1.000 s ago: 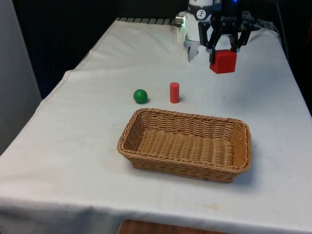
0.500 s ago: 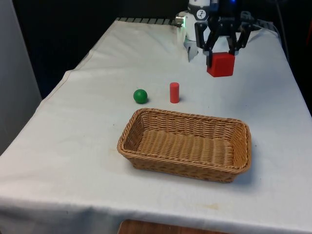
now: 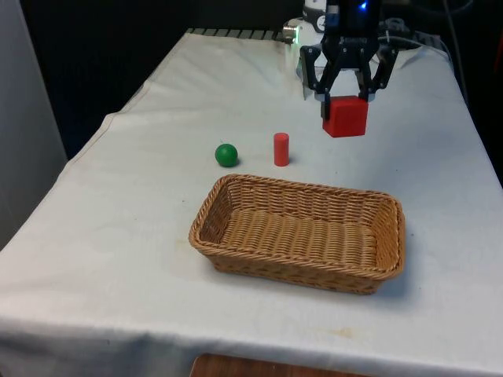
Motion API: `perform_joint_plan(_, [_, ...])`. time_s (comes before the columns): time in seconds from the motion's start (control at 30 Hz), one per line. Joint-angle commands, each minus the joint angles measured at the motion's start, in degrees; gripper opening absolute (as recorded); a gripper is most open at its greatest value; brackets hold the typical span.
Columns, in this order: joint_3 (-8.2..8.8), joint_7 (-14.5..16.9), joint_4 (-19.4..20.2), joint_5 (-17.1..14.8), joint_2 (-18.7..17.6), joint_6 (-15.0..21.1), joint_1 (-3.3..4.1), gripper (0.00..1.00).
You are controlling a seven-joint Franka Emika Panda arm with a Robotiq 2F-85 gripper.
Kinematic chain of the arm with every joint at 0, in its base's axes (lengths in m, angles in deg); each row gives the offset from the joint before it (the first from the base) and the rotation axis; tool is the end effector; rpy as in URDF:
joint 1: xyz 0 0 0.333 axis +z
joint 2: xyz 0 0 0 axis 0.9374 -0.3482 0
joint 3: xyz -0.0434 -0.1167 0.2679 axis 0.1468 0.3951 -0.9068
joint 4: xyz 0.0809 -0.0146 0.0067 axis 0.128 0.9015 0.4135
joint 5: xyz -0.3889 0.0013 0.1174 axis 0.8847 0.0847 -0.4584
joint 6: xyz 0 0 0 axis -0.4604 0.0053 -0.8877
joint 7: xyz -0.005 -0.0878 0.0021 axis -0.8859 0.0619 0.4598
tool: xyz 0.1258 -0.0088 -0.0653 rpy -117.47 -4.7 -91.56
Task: Pick up the object to the left of the cylinder and place it into the basket.
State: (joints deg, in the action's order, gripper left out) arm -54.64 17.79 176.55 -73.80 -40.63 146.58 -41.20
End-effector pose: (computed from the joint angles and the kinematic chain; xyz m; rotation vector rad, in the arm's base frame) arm 0.6149 0.0433 0.2622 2.9827 0.5356 0.4966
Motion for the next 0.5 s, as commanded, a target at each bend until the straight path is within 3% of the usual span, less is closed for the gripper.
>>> perform_joint_plan(0.0, [-0.69,1.4,-0.7,-1.5,-0.3,-0.7,-0.74,0.02])
perform_joint_plan(0.03, [0.11,0.5,-0.5,-0.5,-0.5,-0.1,-0.06,0.02])
perform_joint_plan(0.07, [-0.46,2.2,-1.6,-2.6,-1.1,-0.9,-0.8,0.02])
perform_joint_plan(0.3, [0.29,5.2,-4.4,-6.2,-4.1,-1.0,-1.38,0.02])
perform_joint_plan(0.33, [1.2,4.5,-4.1,-5.5,-4.1,-0.7,-0.57,0.02])
perform_joint_plan(0.37, [0.46,6.0,-5.2,-7.4,-5.0,-1.0,-1.55,0.02])
perform_joint_plan(0.47, [0.69,7.4,-6.6,-9.2,-6.7,-1.1,-1.83,0.02])
